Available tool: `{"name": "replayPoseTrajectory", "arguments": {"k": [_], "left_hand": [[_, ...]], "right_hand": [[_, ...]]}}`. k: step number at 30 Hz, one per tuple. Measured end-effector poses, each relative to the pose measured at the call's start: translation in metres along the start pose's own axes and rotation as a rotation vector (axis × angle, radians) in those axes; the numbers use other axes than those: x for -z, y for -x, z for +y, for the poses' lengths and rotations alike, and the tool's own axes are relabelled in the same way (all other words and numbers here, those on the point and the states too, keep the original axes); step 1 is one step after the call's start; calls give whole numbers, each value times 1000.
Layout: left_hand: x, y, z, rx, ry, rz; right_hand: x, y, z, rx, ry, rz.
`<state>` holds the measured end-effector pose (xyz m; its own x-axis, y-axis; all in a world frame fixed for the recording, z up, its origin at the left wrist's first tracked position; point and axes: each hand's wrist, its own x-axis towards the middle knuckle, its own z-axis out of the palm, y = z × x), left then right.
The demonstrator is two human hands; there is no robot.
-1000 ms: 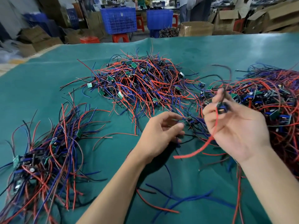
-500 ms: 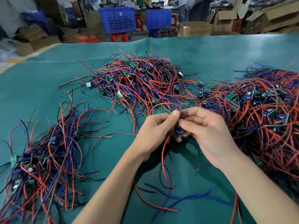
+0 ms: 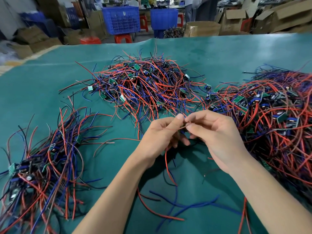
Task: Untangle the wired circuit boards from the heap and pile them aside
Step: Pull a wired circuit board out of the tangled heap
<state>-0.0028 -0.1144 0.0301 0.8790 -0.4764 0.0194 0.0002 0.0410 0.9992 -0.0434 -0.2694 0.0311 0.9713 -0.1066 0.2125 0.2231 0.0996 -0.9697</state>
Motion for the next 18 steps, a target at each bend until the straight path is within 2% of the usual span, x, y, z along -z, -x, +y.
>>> {"name": "replayPoseTrajectory", "arguments": {"k": [9,18], "left_hand": [[2,0,-3,-26,54,-45],[4,-3,-7,-13,8,-62]], "right_hand": [[0,0,1,-6,-43,9],[2,-2,3,-6,-29,15]]}}
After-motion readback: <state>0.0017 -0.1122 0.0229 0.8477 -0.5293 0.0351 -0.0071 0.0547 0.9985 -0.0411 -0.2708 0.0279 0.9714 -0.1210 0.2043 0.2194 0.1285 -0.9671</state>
